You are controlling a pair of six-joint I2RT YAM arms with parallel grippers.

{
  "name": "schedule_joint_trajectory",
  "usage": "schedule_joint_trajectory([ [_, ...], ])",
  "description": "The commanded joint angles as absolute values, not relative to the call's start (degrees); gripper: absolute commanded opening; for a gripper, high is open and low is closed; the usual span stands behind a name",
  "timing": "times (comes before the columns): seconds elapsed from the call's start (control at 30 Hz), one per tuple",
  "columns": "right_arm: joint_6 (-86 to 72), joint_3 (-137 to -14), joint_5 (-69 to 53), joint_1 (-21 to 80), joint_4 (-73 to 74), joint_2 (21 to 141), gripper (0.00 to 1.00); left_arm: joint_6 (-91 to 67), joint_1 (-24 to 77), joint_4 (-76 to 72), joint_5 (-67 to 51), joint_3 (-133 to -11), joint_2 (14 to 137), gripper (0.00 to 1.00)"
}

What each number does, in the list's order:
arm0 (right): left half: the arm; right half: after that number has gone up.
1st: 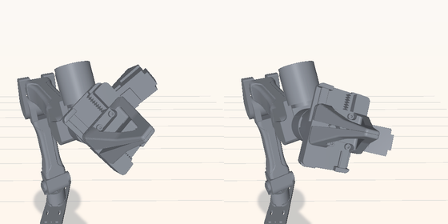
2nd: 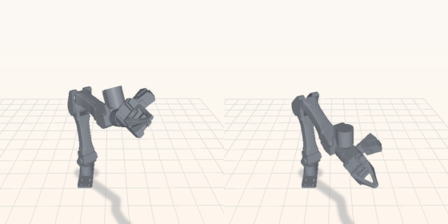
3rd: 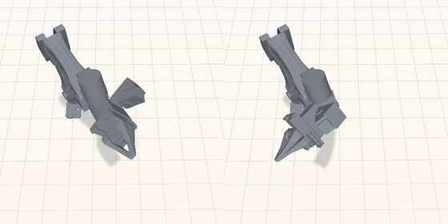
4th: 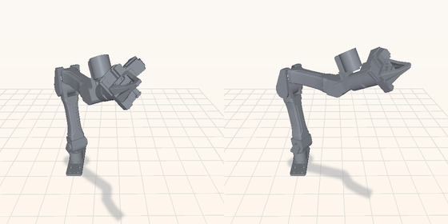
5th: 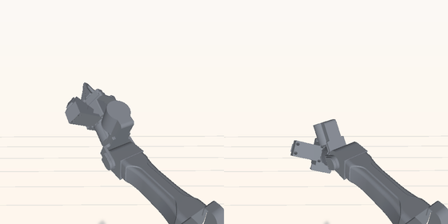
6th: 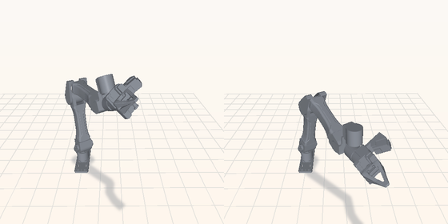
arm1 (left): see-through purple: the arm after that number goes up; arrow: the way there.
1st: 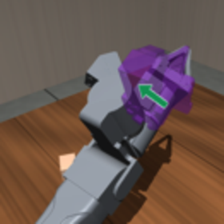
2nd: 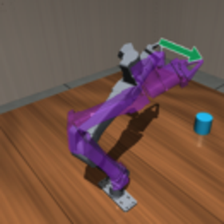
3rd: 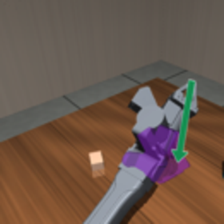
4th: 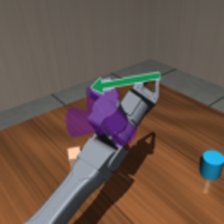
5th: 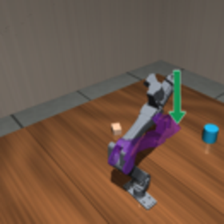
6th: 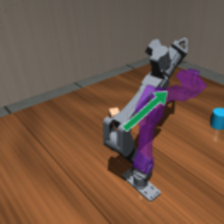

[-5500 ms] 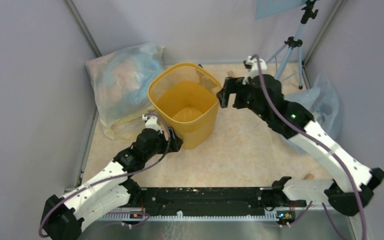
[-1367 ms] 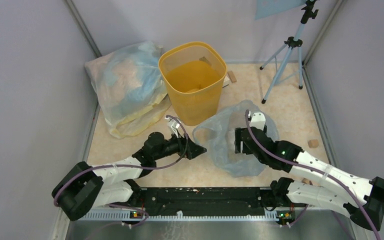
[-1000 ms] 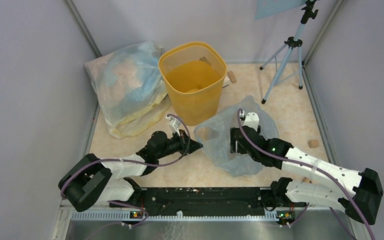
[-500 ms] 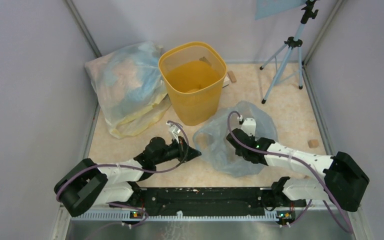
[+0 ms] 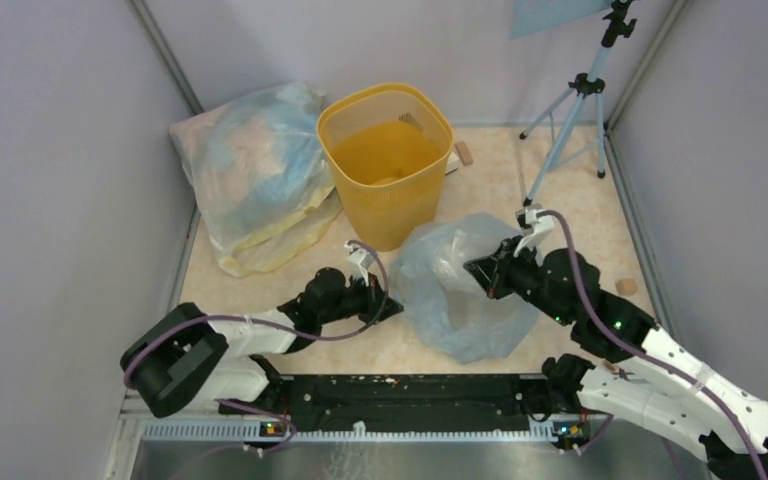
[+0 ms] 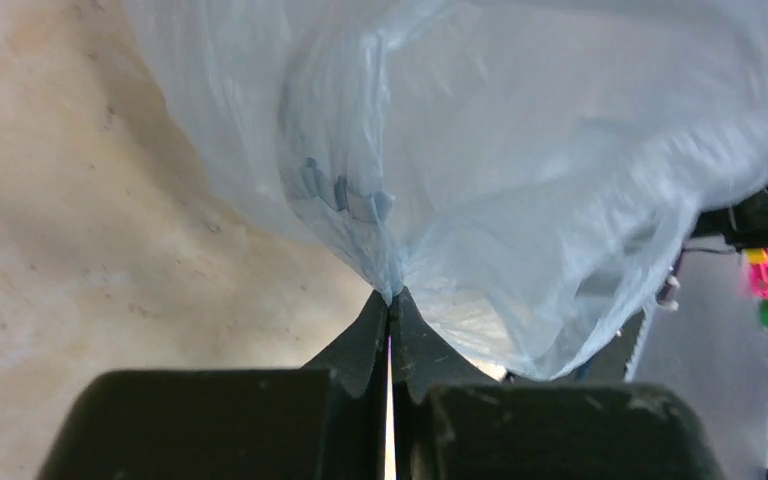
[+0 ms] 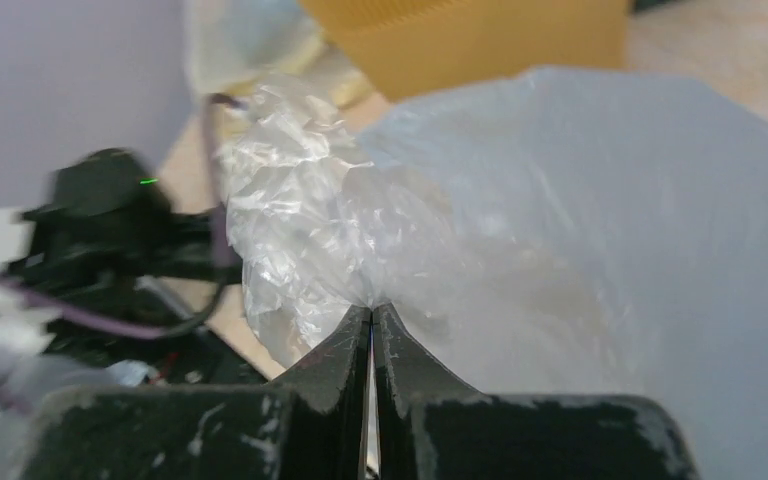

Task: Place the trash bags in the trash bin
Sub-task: Pick up the trash bag.

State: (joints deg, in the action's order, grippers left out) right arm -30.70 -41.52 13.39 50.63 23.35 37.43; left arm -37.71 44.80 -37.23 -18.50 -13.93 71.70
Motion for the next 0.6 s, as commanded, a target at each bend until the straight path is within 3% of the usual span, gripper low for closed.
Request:
schedule_joint_trajectory([
  [0.0,-26.62,-45.95,-5.33,50.92,19.78,35.7,0.0,-34.13,45.03,-34.03,-15.1,-19.69,75.24,0.0],
  [0.1,-26.63,-47.3,-13.09,50.94,17.02,36.52,0.0,-35.46,45.15,-37.65,-17.43,-21.46,79.19,0.0],
  [0.2,-27.52,-48.26,-13.29,50.89,14.12,36.2,0.0,-36.55,46.47,-39.51,-17.61,-24.5,84.5,0.0],
  [0.57,-28.56,-52.43,6.96,50.97,10.71,26.02,0.0,-42.64,56.23,-41.46,-15.89,-50.17,108.32,0.0],
])
